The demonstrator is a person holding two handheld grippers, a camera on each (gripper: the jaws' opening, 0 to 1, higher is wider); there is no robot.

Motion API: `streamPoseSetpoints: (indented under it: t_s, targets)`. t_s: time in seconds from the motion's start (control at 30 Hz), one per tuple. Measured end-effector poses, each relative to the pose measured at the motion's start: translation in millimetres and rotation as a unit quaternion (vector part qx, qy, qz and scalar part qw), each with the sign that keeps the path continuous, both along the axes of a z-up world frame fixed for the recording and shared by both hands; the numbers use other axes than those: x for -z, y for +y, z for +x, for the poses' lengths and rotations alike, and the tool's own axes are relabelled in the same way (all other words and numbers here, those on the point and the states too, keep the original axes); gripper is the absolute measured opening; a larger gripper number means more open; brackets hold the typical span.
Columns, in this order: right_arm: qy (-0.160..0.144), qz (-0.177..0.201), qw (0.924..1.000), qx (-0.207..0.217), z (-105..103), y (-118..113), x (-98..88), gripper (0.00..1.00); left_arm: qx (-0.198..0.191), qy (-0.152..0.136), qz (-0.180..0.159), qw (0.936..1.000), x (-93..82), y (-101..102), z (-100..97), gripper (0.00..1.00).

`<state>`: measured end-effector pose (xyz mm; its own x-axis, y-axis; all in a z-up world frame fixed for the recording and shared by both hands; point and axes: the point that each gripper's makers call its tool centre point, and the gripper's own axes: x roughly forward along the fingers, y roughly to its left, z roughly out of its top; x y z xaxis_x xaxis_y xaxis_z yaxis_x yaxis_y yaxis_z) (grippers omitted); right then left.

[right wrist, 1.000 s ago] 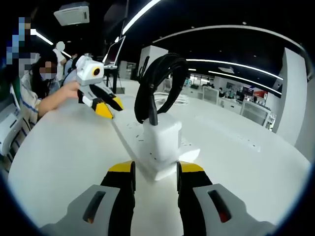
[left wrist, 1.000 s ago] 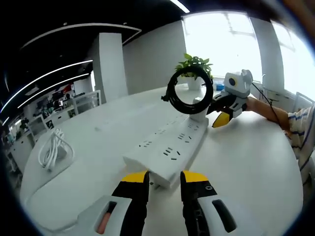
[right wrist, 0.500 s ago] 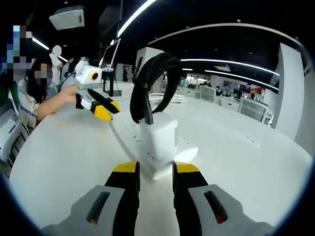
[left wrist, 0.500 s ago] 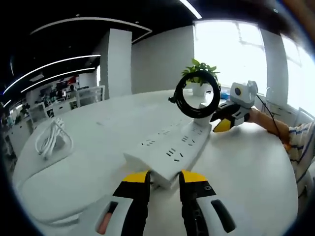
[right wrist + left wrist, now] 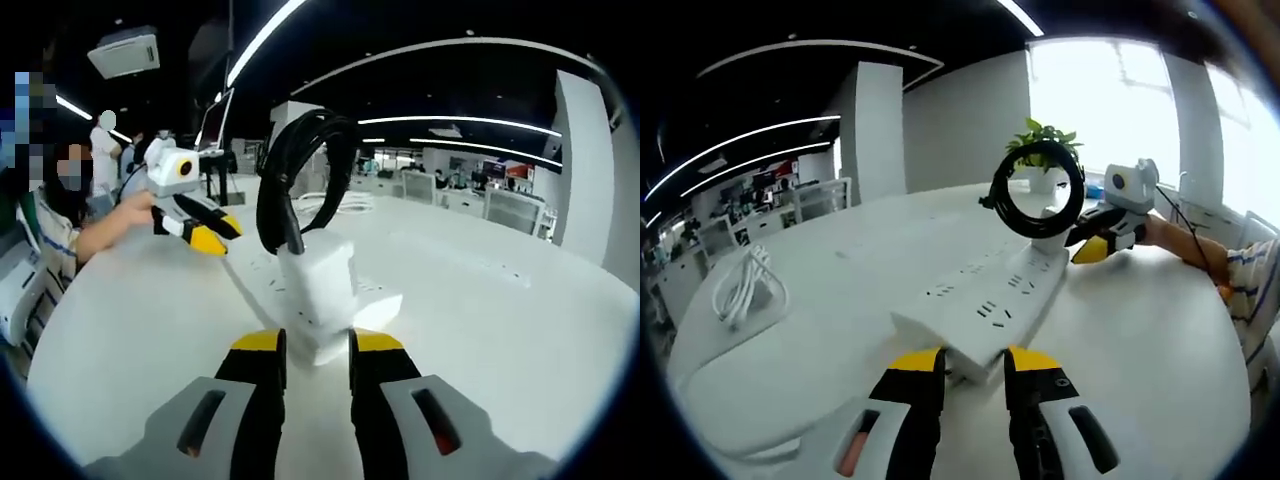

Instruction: Straighten the power strip on the desk, plug the charger into it

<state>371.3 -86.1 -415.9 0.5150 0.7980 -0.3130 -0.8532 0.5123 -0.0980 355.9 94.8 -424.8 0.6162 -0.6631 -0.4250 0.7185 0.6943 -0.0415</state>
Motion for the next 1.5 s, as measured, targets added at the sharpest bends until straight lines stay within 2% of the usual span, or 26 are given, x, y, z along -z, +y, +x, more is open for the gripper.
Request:
streamPoseSetpoints:
  t_s: [0.2,1.5]
  targets:
    - [0.005,-0.002,1.0000,-0.003,-2.6,0.2,1.6,0.23,-0.001,0.006,-0.015,0.9999,-0.8,0.4,1.1,0.24]
    - [0.009,-0.011,0.9999,-0.001,-5.4,0.3,2.8,0.23,-0.006,-0.001,-0.015,0.9999,0.1,-0.6,2.6,0.24]
